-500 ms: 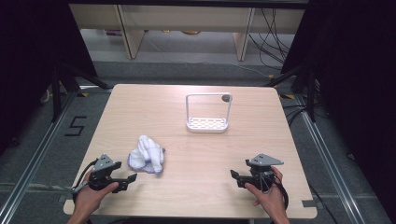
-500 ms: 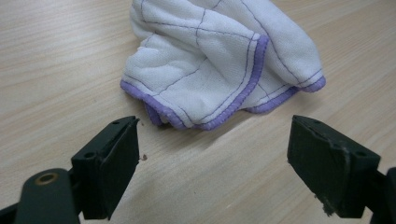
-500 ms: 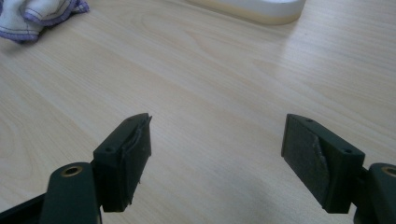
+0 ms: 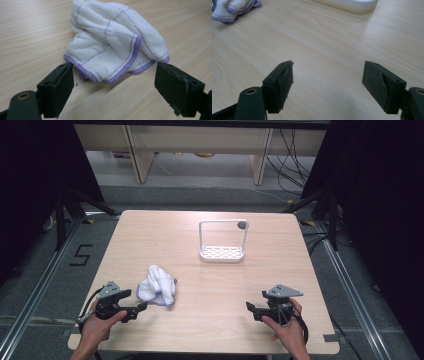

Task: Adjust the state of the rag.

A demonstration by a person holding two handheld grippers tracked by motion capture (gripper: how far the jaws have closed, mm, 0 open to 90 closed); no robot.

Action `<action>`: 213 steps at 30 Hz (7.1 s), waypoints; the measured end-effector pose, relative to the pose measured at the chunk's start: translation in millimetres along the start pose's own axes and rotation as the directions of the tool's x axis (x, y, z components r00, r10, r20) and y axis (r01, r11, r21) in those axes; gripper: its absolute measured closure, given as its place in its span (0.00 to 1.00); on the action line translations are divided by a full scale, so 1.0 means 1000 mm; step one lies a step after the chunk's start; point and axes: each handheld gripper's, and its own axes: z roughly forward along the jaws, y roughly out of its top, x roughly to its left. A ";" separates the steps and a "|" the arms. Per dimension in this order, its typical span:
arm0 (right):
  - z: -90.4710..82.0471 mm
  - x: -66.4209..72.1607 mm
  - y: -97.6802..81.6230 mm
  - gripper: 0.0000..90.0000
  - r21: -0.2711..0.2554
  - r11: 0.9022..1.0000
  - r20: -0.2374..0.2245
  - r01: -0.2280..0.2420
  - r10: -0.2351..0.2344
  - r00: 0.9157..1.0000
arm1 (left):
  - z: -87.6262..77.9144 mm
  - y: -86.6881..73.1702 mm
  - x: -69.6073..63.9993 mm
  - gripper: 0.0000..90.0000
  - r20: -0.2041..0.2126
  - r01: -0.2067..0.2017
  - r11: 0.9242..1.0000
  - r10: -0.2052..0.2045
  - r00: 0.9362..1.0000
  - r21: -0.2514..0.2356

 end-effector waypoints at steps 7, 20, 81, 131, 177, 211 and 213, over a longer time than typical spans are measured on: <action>0.001 0.000 0.000 0.28 0.001 1.000 0.001 0.004 -0.004 1.000 | 0.007 0.016 0.003 0.18 0.004 0.016 0.999 -0.016 1.000 -0.035; 0.000 -0.002 0.000 0.28 0.005 1.000 -0.027 0.012 -0.011 1.000 | 0.037 0.050 0.019 0.20 -0.035 0.079 0.997 -0.079 0.996 -0.017; -0.017 0.016 0.024 0.38 -0.046 0.997 -0.071 0.058 -0.061 0.996 | 0.096 0.086 -0.043 0.92 0.279 -0.048 0.999 0.043 0.959 0.011; 0.072 -0.037 0.095 0.91 0.216 0.970 -0.086 0.112 -0.095 0.992 | 0.126 0.071 -0.055 0.82 0.365 -0.074 0.989 0.023 0.931 0.127; 0.004 0.042 0.059 0.96 0.089 0.952 -0.194 0.292 -0.271 0.943 | 0.040 0.051 -0.090 0.97 0.310 -0.267 0.964 0.249 0.917 0.015; 0.094 -0.053 0.120 0.86 0.341 0.935 -0.068 0.096 -0.077 0.995 | 0.150 0.106 -0.040 0.73 0.201 -0.241 0.944 0.197 0.960 0.225; 0.096 -0.055 0.119 0.73 0.347 0.934 -0.039 0.084 -0.075 0.996 | 0.142 0.108 -0.040 0.62 0.157 -0.219 0.950 0.187 0.970 0.222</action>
